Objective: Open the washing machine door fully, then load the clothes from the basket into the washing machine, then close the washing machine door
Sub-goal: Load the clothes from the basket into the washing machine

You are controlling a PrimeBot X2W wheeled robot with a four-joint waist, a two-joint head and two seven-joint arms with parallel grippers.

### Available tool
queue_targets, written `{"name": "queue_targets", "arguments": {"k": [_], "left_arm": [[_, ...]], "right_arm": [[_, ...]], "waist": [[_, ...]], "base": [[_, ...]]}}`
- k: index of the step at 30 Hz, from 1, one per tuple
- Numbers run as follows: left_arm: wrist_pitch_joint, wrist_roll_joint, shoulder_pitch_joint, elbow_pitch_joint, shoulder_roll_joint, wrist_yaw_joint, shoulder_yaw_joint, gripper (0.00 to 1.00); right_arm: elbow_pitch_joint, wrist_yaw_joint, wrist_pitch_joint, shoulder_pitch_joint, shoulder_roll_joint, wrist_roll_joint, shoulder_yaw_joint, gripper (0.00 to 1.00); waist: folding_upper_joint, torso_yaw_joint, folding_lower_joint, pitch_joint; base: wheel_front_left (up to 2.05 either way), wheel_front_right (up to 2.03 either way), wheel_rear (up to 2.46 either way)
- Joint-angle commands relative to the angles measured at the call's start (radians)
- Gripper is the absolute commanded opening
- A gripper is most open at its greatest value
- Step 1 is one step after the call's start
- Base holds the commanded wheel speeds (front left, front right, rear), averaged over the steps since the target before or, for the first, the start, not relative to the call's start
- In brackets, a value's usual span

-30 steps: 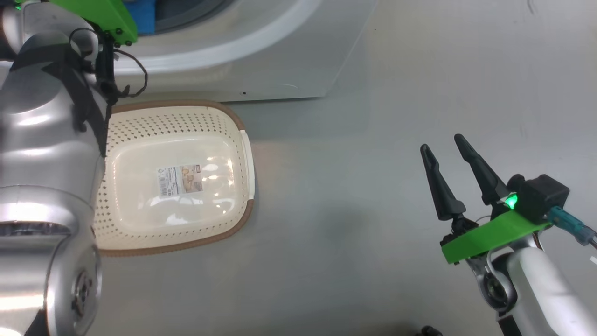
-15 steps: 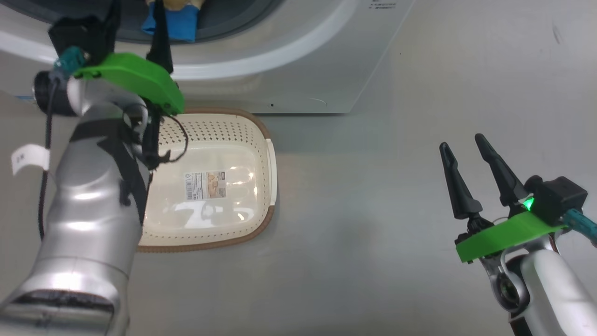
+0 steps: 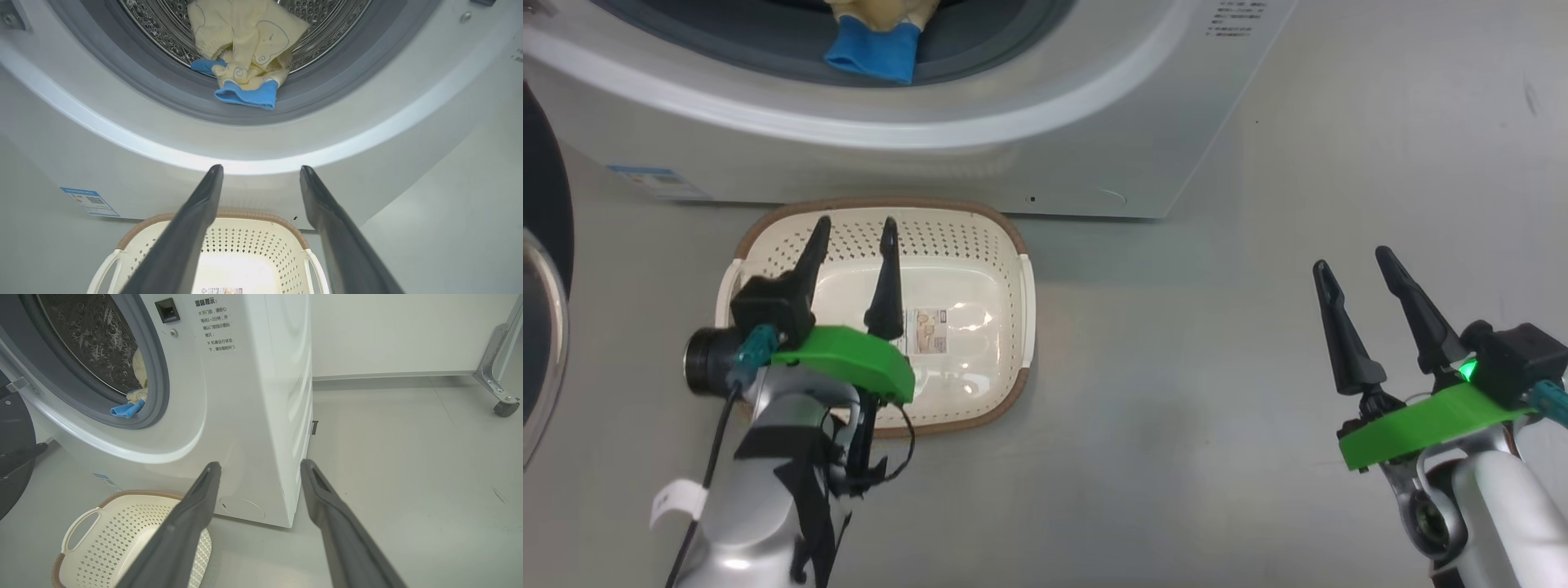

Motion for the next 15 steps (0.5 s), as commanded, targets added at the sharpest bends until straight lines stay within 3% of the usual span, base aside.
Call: {"name": "queue_targets", "arguments": {"k": [1, 15], "left_arm": [[-0.014, 0.006, 0.009, -0.037, 0.033, 0.009, 0.030, 1.00], [-0.014, 0.023, 0.285, -0.242, 0.035, 0.047, 0.070, 1.00]], "right_arm": [[-0.032, -0.003, -0.006, 0.022, -0.019, -0.008, 0.012, 1.00], [-0.045, -0.003, -0.006, 0.057, -0.030, -0.011, -0.008, 1.00]], "waist": [[-0.0001, 0.003, 0.0000, -0.001], [-0.0001, 0.011, 0.0000, -0.023]], "base": [[0.00, 0.00, 0.00], [0.00, 0.00, 0.00]]}}
